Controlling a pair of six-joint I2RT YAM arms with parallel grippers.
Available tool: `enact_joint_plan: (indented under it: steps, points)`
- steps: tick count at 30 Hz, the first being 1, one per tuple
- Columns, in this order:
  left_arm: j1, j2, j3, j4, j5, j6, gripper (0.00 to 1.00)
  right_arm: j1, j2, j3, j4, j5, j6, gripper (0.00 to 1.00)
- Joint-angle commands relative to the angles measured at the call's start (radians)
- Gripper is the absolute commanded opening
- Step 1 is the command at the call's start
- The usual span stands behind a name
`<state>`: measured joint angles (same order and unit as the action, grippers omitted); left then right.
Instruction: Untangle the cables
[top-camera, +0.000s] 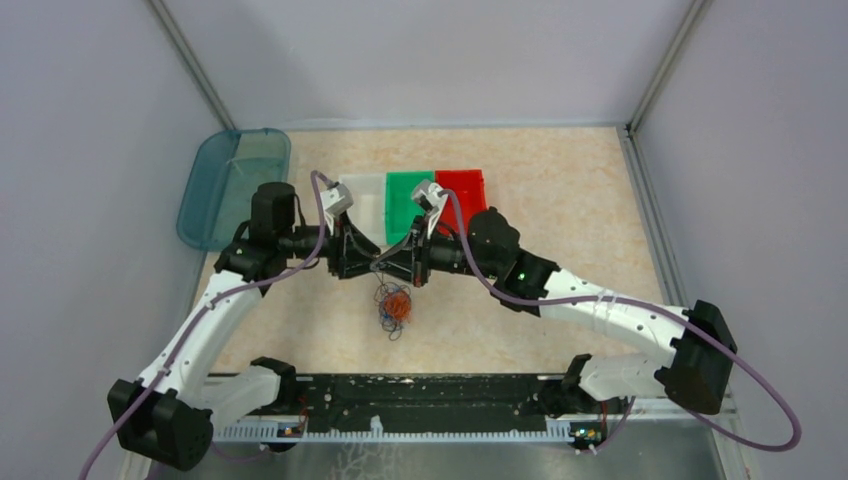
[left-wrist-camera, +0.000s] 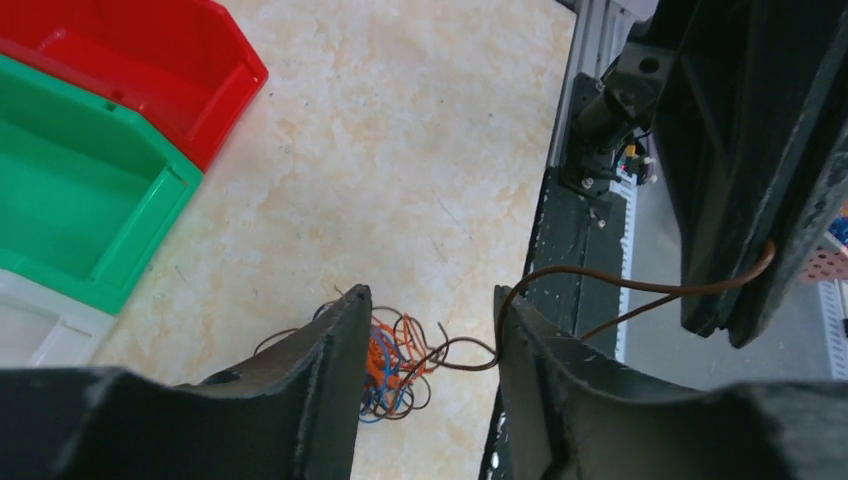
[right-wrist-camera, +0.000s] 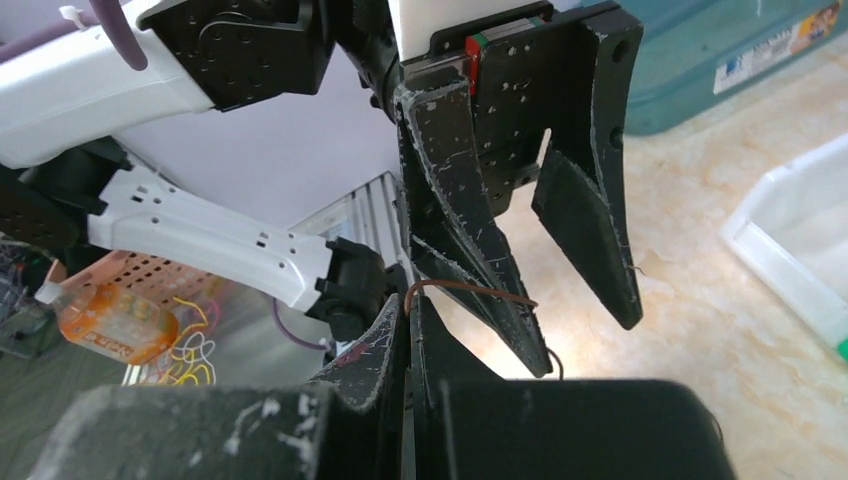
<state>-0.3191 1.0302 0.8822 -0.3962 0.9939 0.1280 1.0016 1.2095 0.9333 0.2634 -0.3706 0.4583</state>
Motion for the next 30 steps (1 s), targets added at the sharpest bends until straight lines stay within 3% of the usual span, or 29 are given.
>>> enact_joint_plan:
  steps: [1, 5, 8, 9, 13, 15, 20, 30]
  points:
    - [-0.008, 0.005, 0.058, 0.002, 0.047, -0.058, 0.48, 0.014, -0.011, 0.059, 0.121, -0.048, 0.044, 0.0]
    - [-0.015, -0.015, 0.044, -0.016, 0.051, -0.063, 0.24, 0.014, -0.015, 0.056, 0.147, -0.053, 0.055, 0.0]
    - [-0.015, -0.041, 0.052, -0.026, 0.006, -0.059, 0.14, 0.014, -0.025, 0.054, 0.136, -0.052, 0.054, 0.0]
    - [-0.015, -0.049, 0.062, -0.027, -0.005, -0.057, 0.11, 0.014, -0.031, 0.049, 0.132, -0.049, 0.051, 0.07]
    - [-0.015, -0.071, 0.135, -0.042, -0.01, -0.06, 0.08, 0.015, -0.067, -0.001, 0.123, -0.022, 0.042, 0.45]
    - [-0.015, -0.07, 0.185, -0.066, 0.0, -0.051, 0.06, 0.014, -0.093, -0.031, 0.117, -0.01, 0.036, 0.55]
    - [-0.015, -0.087, 0.25, -0.101, 0.01, -0.024, 0.01, 0.011, -0.18, -0.087, 0.05, 0.043, 0.007, 0.6]
    - [-0.015, -0.122, 0.334, -0.105, -0.005, 0.017, 0.0, -0.01, -0.324, -0.197, -0.015, 0.139, -0.035, 0.73]
